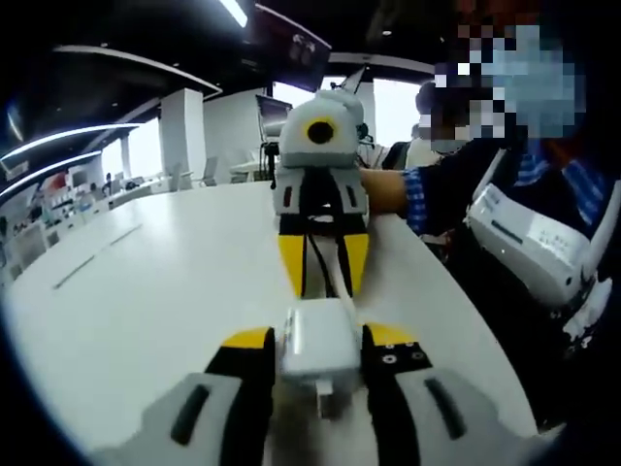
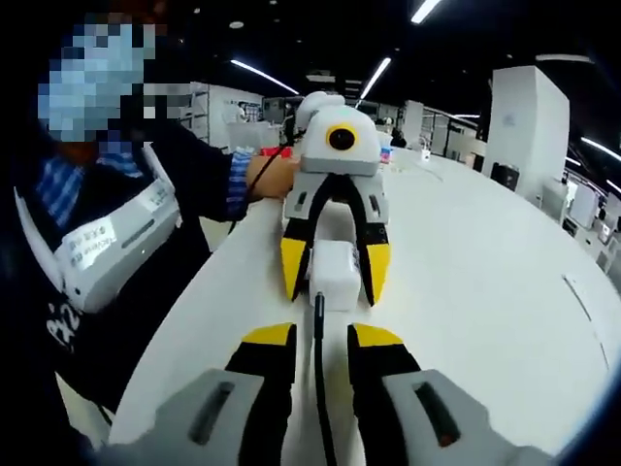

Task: Plug the desk Type‑C cable into the charger adapter.

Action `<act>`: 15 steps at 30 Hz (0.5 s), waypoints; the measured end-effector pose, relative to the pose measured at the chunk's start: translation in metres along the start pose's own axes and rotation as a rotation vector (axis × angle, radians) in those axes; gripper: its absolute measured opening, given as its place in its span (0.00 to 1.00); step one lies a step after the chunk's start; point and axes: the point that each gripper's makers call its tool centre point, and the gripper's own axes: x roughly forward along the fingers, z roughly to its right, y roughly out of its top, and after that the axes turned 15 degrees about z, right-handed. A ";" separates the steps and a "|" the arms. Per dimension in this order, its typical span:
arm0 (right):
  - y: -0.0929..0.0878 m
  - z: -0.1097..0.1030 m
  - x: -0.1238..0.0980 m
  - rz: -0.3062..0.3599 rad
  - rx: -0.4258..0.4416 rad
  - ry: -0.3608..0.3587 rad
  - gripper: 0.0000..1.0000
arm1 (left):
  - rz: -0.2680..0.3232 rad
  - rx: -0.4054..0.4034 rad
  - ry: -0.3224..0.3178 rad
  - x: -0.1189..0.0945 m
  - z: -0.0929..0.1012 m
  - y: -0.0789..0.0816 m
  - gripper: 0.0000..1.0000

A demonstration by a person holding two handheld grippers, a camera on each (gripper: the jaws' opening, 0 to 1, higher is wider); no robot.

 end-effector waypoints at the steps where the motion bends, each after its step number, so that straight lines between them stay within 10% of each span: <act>1: -0.001 -0.001 -0.001 -0.008 -0.010 0.003 0.21 | 0.003 0.002 -0.001 -0.001 0.000 0.001 0.36; 15: -0.002 0.007 -0.007 -0.074 -0.009 -0.072 0.02 | -0.046 -0.020 0.022 -0.007 -0.008 -0.005 0.26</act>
